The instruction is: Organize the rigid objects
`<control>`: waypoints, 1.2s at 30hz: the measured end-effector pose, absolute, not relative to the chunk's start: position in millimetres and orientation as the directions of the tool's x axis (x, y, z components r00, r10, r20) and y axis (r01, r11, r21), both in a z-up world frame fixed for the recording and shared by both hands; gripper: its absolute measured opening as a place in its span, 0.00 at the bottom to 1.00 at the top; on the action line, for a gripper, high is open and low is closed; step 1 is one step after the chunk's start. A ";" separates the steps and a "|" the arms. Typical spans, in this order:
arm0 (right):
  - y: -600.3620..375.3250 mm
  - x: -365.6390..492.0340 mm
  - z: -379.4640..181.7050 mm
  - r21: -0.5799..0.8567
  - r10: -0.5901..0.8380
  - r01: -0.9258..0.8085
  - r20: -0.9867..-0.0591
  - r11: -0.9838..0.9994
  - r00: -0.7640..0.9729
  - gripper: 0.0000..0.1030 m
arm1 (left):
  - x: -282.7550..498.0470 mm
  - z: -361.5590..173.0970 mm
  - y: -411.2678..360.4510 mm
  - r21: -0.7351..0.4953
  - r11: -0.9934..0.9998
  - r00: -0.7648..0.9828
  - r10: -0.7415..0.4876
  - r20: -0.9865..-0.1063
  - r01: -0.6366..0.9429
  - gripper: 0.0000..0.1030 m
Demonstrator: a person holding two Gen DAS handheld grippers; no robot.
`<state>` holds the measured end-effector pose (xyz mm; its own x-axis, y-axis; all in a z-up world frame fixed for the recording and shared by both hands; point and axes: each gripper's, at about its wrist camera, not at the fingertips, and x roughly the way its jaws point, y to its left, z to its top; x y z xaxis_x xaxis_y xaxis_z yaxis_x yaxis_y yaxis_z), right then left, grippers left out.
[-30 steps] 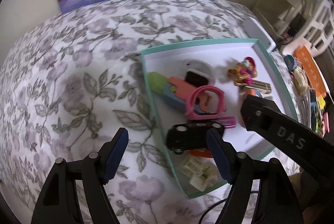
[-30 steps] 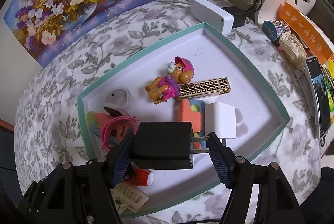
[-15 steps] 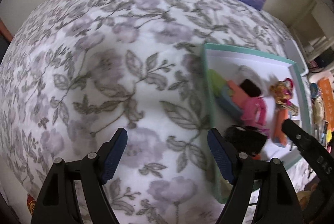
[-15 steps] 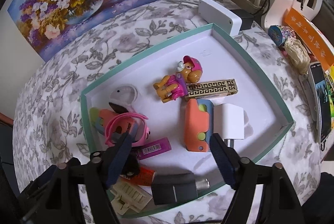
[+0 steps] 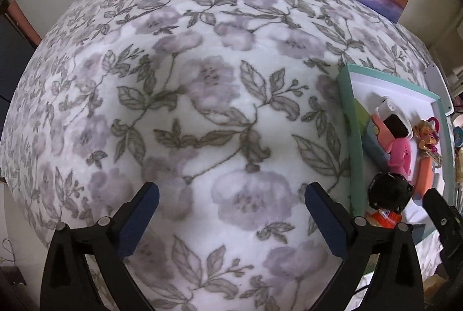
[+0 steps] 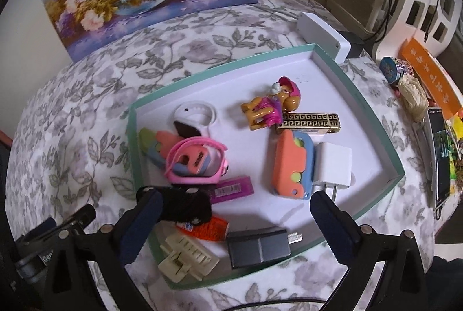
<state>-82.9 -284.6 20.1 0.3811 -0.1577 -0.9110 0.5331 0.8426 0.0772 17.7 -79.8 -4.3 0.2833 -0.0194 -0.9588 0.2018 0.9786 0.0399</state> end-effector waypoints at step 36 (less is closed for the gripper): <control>-230.6 -124.8 47.5 0.055 -0.172 0.454 -0.879 0.889 0.444 1.00 | -28.3 59.6 -43.1 0.116 0.958 0.444 -0.013 -0.896 0.262 0.98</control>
